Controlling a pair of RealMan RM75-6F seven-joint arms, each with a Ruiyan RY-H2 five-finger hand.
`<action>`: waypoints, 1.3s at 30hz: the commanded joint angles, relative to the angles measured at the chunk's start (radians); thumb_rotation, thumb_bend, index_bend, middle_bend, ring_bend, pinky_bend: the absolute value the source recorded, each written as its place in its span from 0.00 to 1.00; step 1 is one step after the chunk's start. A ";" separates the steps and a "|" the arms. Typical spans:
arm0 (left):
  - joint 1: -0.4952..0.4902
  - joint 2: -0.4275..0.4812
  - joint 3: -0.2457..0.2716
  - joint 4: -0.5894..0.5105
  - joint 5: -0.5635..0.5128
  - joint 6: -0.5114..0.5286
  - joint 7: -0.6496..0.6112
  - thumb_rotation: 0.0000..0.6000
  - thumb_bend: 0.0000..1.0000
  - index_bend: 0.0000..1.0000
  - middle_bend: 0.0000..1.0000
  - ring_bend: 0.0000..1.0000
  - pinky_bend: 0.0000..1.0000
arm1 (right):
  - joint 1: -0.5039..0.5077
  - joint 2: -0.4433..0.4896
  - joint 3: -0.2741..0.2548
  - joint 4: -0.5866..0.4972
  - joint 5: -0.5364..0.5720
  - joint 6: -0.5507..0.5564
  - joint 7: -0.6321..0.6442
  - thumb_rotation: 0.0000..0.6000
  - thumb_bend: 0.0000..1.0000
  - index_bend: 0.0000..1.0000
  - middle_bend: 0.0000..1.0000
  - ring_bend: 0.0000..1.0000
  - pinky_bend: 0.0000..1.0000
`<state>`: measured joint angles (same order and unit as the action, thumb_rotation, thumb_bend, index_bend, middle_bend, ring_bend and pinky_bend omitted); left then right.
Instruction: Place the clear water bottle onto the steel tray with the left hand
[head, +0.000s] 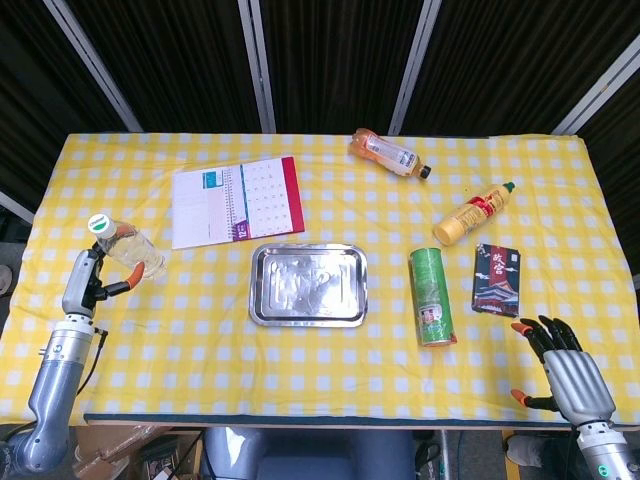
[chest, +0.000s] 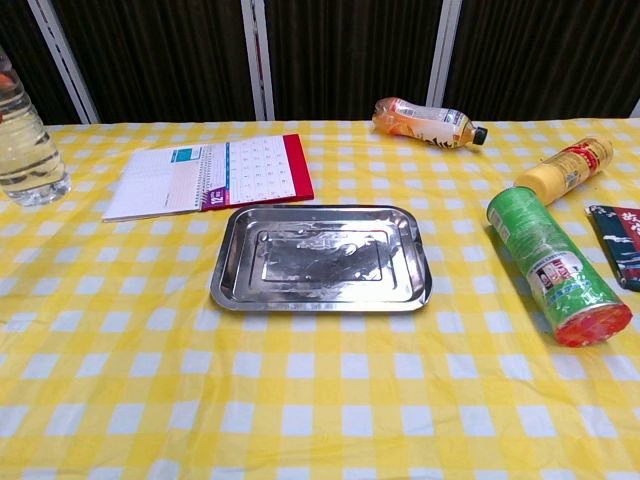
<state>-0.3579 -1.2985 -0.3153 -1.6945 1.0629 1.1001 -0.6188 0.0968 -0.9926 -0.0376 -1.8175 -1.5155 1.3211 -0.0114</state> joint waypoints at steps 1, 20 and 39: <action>0.000 -0.025 0.006 0.027 0.033 -0.011 -0.025 1.00 0.67 0.54 0.21 0.00 0.00 | 0.001 0.000 0.000 -0.001 0.001 0.000 0.000 1.00 0.16 0.19 0.15 0.04 0.02; -0.038 0.151 -0.143 -0.452 0.020 0.131 0.254 1.00 0.67 0.55 0.21 0.00 0.00 | -0.001 0.005 0.001 0.001 -0.001 0.004 0.015 1.00 0.16 0.19 0.15 0.04 0.02; 0.017 0.104 -0.023 -0.206 -0.018 0.065 0.125 1.00 0.67 0.56 0.21 0.00 0.00 | 0.001 0.005 0.001 0.000 0.000 0.001 0.011 1.00 0.16 0.19 0.15 0.04 0.02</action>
<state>-0.3609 -1.1704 -0.3705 -1.9653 1.0175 1.1968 -0.4381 0.0971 -0.9876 -0.0367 -1.8169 -1.5153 1.3225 -0.0002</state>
